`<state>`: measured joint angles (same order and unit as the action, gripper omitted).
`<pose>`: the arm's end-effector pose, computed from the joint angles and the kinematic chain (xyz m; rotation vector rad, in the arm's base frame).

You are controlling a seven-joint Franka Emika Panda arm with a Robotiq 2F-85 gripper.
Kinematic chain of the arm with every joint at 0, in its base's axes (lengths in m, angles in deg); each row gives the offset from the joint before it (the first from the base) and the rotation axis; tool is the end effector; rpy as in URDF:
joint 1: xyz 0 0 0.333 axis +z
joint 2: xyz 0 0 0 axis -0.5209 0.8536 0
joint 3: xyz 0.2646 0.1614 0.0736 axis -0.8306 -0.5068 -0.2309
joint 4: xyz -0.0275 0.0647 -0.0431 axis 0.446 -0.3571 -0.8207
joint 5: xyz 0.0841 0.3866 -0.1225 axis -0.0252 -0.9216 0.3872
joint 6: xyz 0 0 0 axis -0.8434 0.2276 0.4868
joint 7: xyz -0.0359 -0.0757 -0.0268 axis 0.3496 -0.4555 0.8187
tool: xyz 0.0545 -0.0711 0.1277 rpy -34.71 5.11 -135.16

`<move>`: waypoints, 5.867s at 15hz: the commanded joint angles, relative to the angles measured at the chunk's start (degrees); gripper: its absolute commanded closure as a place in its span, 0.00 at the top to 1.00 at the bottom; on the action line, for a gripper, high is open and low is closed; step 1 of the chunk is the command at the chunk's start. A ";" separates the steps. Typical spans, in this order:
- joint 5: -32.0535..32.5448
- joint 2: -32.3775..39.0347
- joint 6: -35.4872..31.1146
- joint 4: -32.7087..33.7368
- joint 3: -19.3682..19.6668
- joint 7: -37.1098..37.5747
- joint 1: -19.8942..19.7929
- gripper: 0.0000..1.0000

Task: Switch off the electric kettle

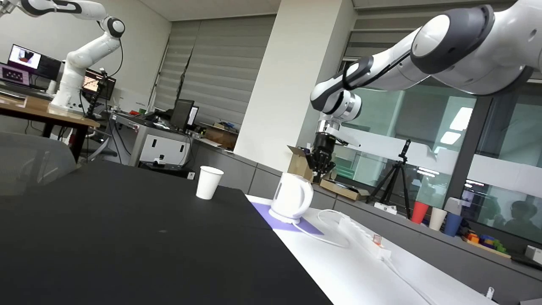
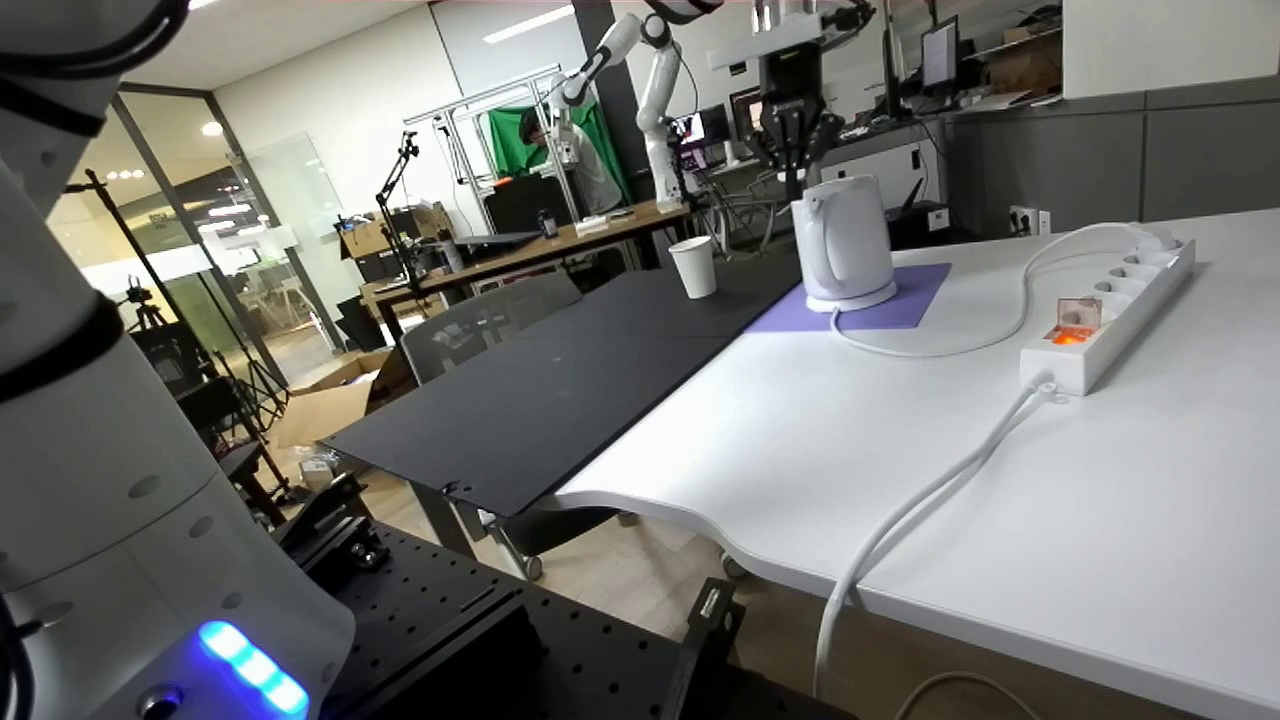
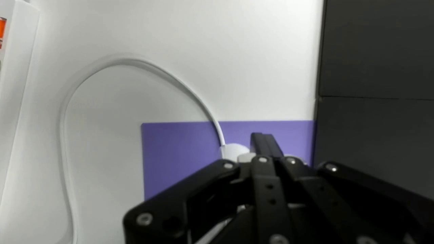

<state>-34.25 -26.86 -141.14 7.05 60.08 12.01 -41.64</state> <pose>0.7471 -0.1523 0.2499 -3.0676 0.0472 0.2923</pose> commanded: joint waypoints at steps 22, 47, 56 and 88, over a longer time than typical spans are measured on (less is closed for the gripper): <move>-2.83 12.17 8.62 21.03 -1.63 -3.65 -2.92 0.00; -7.96 14.31 2.11 22.55 -4.40 -7.09 -4.73 0.00; -6.47 12.71 0.72 22.39 -3.61 -4.51 -3.18 0.00; 3.92 2.14 -5.08 20.25 5.61 3.53 3.48 0.00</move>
<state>-30.89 -23.16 -147.63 28.95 65.08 14.27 -38.69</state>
